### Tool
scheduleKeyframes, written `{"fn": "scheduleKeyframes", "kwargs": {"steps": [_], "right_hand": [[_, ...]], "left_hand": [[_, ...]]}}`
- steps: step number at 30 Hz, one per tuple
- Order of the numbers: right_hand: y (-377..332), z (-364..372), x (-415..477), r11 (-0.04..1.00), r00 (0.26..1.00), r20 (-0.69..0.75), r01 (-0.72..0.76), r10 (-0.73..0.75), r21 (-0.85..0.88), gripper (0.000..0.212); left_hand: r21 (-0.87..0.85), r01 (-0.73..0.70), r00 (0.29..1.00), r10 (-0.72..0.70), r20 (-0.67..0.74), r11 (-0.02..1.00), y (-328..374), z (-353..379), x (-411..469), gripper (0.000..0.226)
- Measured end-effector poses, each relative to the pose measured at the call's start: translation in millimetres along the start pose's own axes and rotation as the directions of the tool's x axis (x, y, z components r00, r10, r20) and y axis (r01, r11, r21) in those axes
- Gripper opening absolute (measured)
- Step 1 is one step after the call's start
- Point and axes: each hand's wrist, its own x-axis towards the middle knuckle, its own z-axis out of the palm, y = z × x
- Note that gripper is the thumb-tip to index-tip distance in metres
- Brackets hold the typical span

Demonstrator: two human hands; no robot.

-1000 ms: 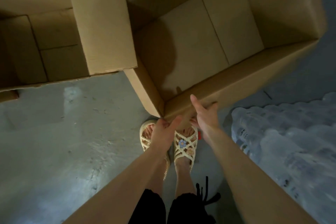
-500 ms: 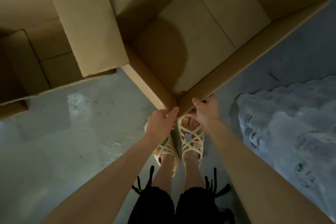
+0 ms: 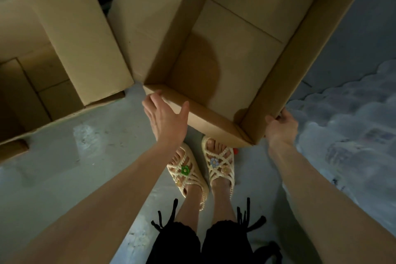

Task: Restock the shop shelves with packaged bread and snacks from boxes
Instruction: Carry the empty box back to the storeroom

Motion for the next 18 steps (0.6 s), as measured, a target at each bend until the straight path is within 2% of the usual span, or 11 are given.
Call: {"fn": "scheduleKeyframes", "kwargs": {"steps": [4,7,11,14,18], "right_hand": [[1,-9,12,0.996,0.998,-0.031,-0.048,0.05,0.069,0.038],[7,-9,12,0.994,0.999,-0.031,-0.027,0.031,0.101,0.038],[23,-7,1,0.992,0.994,0.106,-0.047,0.034,0.121,0.047],[37,1,-7,0.964,0.971,0.201,-0.169,0.128,0.203,0.062],[48,5,-6,0.922,0.968,0.183,-0.224,0.172,0.315,0.052]], "left_hand": [[0.065,0.0,1.0,0.0,0.007,0.998,8,3,12,0.085],[0.0,0.066,0.998,-0.066,0.012,0.998,12,-1,27,0.088],[-0.064,0.114,0.993,-0.113,0.024,0.991,16,-2,38,0.088],[-0.084,0.122,0.993,-0.12,0.023,0.989,16,1,41,0.091],[-0.072,0.106,0.994,-0.105,0.026,0.992,12,2,41,0.092]]}}
